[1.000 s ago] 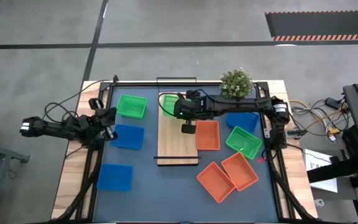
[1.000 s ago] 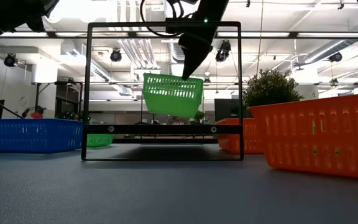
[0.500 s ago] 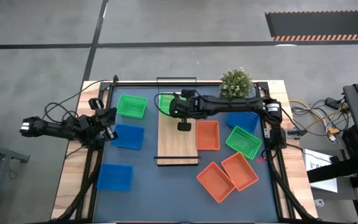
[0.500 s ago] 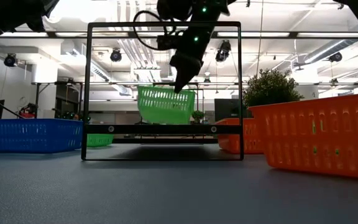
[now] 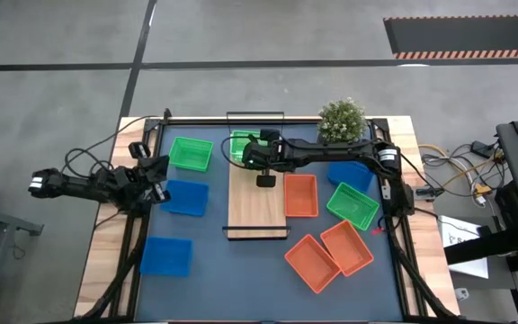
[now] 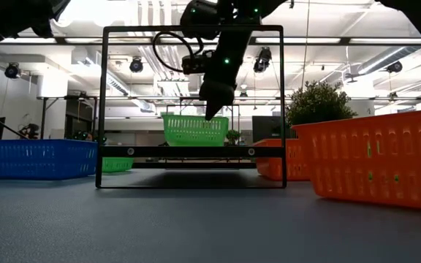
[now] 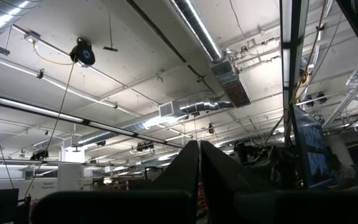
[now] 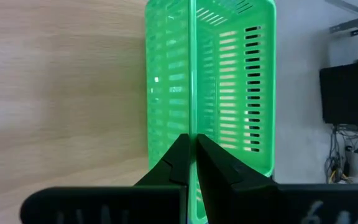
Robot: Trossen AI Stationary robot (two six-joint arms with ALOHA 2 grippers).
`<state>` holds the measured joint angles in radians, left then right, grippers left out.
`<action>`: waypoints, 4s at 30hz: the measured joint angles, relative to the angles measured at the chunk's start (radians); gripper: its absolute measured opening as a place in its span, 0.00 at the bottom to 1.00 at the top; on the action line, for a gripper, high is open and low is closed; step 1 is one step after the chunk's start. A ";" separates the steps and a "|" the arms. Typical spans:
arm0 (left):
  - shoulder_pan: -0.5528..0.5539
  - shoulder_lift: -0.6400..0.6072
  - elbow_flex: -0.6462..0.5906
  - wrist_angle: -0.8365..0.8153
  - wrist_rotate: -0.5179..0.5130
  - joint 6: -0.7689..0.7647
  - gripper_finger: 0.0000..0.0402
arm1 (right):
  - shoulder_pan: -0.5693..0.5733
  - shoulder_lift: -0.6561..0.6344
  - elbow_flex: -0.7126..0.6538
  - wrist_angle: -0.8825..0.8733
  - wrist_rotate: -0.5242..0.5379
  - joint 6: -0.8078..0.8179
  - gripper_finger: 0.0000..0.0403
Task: Stack baskets on shelf by color
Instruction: Put the top right green bin on the shelf
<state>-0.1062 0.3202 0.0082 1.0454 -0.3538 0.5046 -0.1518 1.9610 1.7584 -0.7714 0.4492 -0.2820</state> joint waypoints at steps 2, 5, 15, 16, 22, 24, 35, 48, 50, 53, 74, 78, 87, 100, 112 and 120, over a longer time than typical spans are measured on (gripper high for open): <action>0.000 0.000 0.000 0.000 0.000 0.000 0.00 | -0.001 0.000 0.000 0.000 0.000 -0.018 0.03; 0.000 0.000 0.000 0.000 0.000 0.000 0.00 | 0.000 0.000 0.000 0.000 -0.002 -0.048 0.04; 0.000 0.000 0.000 0.000 0.000 0.000 0.00 | -0.015 0.003 0.000 -0.001 -0.012 -0.043 0.14; 0.000 0.000 0.000 0.000 0.000 0.000 0.00 | -0.016 0.003 0.000 -0.001 -0.013 -0.043 0.15; 0.000 0.000 0.000 0.000 -0.001 0.000 0.00 | -0.014 -0.025 0.000 -0.002 -0.091 0.006 0.19; 0.000 0.000 0.000 -0.001 -0.001 0.000 0.00 | -0.012 -0.039 0.000 -0.013 -0.091 0.012 0.20; 0.000 0.005 0.000 -0.009 -0.001 -0.002 0.00 | 0.100 -0.175 -0.024 -0.030 -0.170 0.046 0.17; 0.000 0.133 0.000 -0.016 0.000 -0.159 0.00 | 0.296 -0.502 -0.588 0.577 -0.171 0.012 0.13; 0.000 0.169 0.000 -0.017 0.000 -0.224 0.00 | 0.299 -0.543 -0.694 0.699 -0.172 0.009 0.13; 0.000 0.226 0.010 -0.039 -0.001 -0.319 0.00 | 0.298 -0.605 -0.838 0.857 -0.170 0.006 0.13; 0.002 0.636 0.687 -1.290 -0.003 -0.444 0.00 | 0.296 -0.987 -1.225 1.181 -0.170 -0.042 0.11; 0.012 0.745 0.846 -1.584 -0.004 -0.425 0.00 | 0.295 -1.010 -1.239 1.178 -0.164 -0.041 0.11; 0.133 0.902 0.895 -1.597 0.022 -0.310 0.00 | 0.295 -1.017 -1.240 1.168 -0.161 -0.043 0.11; 0.264 1.062 0.886 -1.441 0.069 -0.270 0.00 | 0.295 -1.013 -1.240 1.162 -0.161 -0.041 0.11; 0.349 1.157 0.886 -1.384 0.068 -0.235 0.00 | 0.295 -1.012 -1.240 1.149 -0.159 -0.040 0.11; 0.366 1.181 0.887 -1.324 0.054 -0.188 0.00 | 0.295 -1.012 -1.240 1.144 -0.150 -0.040 0.11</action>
<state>0.2597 1.5014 0.8949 -0.2787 -0.2995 0.3166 0.1436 0.9493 0.5186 0.3725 0.2988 -0.3217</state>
